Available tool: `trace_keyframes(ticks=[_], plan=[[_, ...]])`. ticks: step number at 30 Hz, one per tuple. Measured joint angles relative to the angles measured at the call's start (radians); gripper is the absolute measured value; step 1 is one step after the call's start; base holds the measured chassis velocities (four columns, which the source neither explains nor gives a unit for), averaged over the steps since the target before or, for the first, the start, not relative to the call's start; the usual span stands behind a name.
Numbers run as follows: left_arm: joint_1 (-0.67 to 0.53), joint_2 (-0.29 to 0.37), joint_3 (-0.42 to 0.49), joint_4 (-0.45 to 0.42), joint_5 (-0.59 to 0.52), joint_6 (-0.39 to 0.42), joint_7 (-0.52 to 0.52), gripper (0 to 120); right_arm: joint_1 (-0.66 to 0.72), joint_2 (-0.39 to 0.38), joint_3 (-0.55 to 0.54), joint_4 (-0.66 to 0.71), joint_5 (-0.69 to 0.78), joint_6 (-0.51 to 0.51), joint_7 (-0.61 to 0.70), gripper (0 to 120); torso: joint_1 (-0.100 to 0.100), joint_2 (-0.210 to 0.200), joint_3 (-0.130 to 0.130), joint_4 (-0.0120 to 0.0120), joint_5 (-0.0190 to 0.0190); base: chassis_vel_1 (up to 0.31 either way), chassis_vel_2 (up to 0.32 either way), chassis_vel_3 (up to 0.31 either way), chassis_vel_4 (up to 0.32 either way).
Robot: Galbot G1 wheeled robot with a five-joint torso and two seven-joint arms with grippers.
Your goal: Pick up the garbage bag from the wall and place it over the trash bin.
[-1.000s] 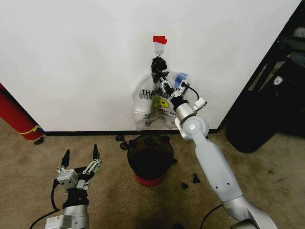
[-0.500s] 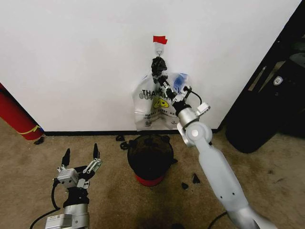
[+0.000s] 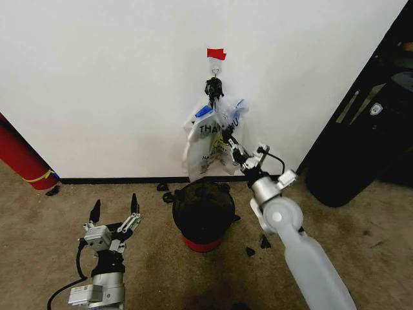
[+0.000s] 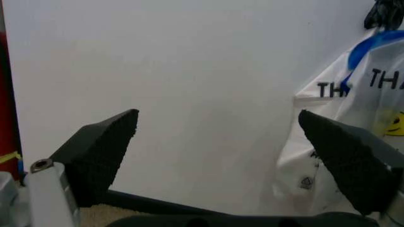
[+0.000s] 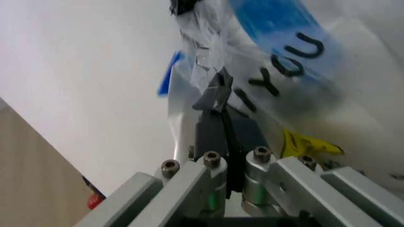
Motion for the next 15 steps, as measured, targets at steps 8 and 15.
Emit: trace_keyframes(ticks=[8,15], plan=[[-0.013,0.011,0.015,0.012,-0.004,0.001,0.000,100,-0.100,-0.009,0.032,0.066,-0.081,0.004,-0.016,0,0.000,0.000,0.000,0.0001,0.0000,0.000,0.000,0.000,0.000],[-0.022,0.019,0.022,0.018,-0.010,0.003,0.000,100,-0.169,-0.022,0.053,0.101,-0.159,0.030,-0.041,0,0.000,0.000,0.000,-0.0001,-0.0001,0.000,0.000,0.000,0.000]])
